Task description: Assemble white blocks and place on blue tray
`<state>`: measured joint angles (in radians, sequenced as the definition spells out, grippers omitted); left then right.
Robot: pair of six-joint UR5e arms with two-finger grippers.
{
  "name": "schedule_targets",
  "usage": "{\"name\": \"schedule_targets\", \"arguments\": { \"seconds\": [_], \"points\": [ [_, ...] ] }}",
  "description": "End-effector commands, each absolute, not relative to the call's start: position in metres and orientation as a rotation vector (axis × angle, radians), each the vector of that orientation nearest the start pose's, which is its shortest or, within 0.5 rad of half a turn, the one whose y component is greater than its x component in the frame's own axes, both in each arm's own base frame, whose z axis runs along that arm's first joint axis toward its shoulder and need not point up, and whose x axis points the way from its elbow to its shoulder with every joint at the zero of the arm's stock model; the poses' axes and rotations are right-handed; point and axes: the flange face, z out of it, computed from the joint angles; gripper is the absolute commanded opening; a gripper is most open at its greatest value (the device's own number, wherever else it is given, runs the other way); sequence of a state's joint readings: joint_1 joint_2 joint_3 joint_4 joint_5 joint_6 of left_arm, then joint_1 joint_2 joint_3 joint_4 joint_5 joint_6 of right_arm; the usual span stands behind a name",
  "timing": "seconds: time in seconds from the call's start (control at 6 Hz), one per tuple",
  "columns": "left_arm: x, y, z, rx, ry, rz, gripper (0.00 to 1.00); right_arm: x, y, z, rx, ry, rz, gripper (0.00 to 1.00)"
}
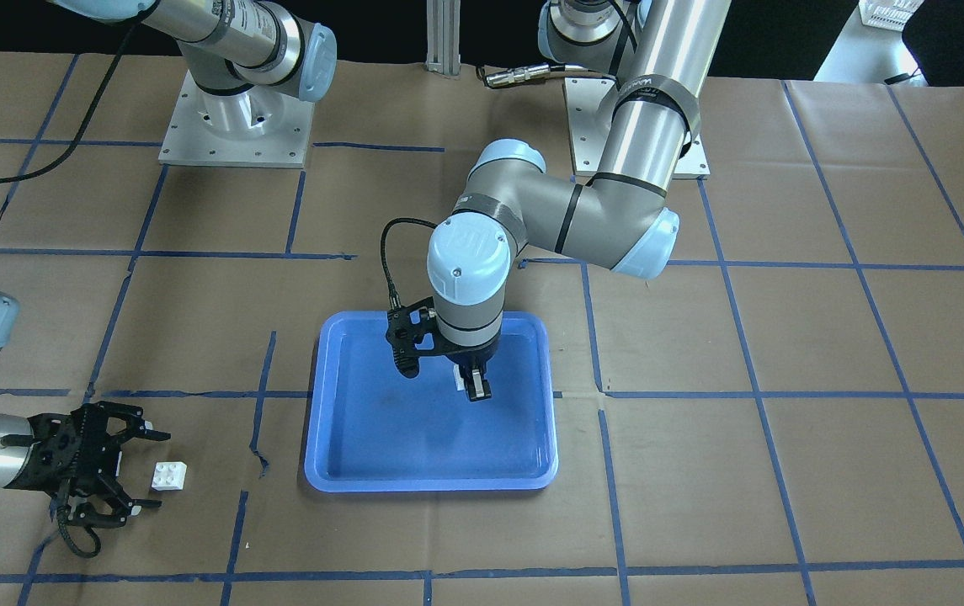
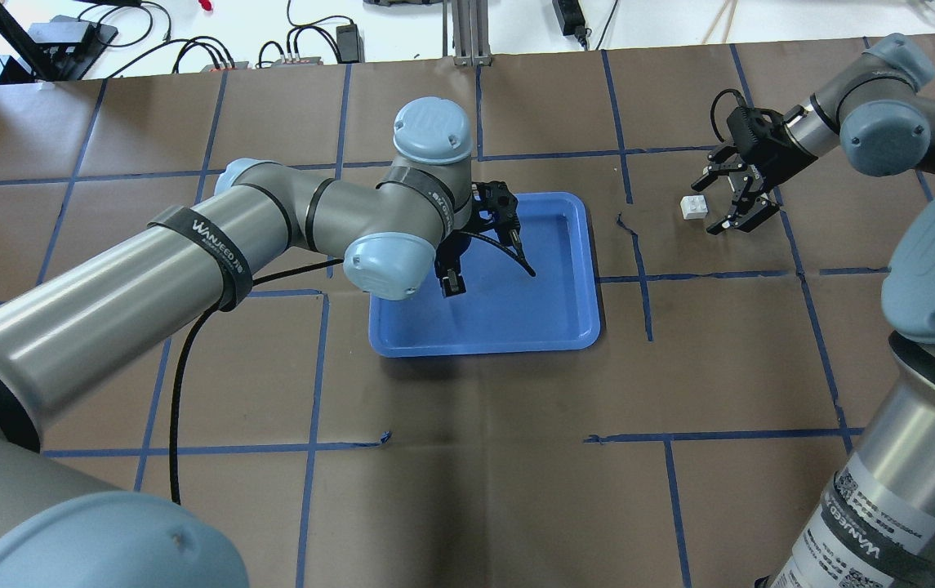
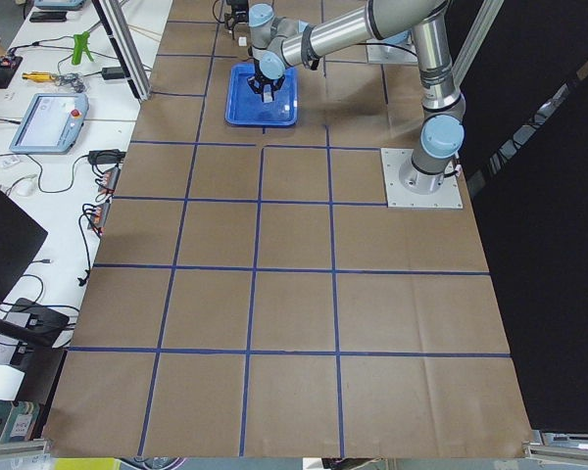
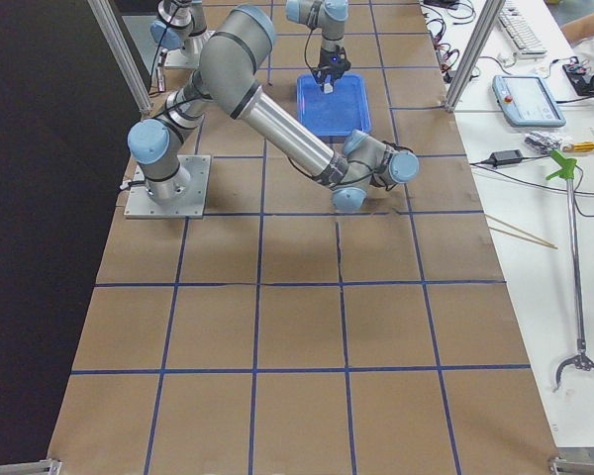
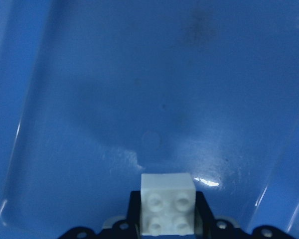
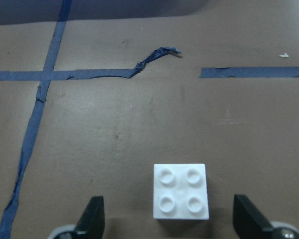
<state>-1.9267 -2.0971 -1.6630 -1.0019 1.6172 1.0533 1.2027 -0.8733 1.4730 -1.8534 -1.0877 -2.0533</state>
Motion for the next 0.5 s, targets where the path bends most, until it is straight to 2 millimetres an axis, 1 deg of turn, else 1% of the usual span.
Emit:
{"name": "schedule_targets", "arguments": {
  "seconds": [0.0,0.17,0.33],
  "points": [
    [-0.3459,-0.5402,0.1882,2.075,2.295,0.116,0.08,-0.0719,-0.6894,0.1556,-1.935,1.84,-0.51,0.62],
    [-0.347,-0.539,0.1864,2.077,2.299,0.113,0.09,-0.0726,-0.6913,0.1569,-1.954,1.843,-0.522,0.56],
    [-0.3476,-0.5391,0.1856,2.078,2.303,0.109,0.28,-0.0728,-0.6918,0.1585,-1.958,1.842,-0.525,0.46]
  ]
}}
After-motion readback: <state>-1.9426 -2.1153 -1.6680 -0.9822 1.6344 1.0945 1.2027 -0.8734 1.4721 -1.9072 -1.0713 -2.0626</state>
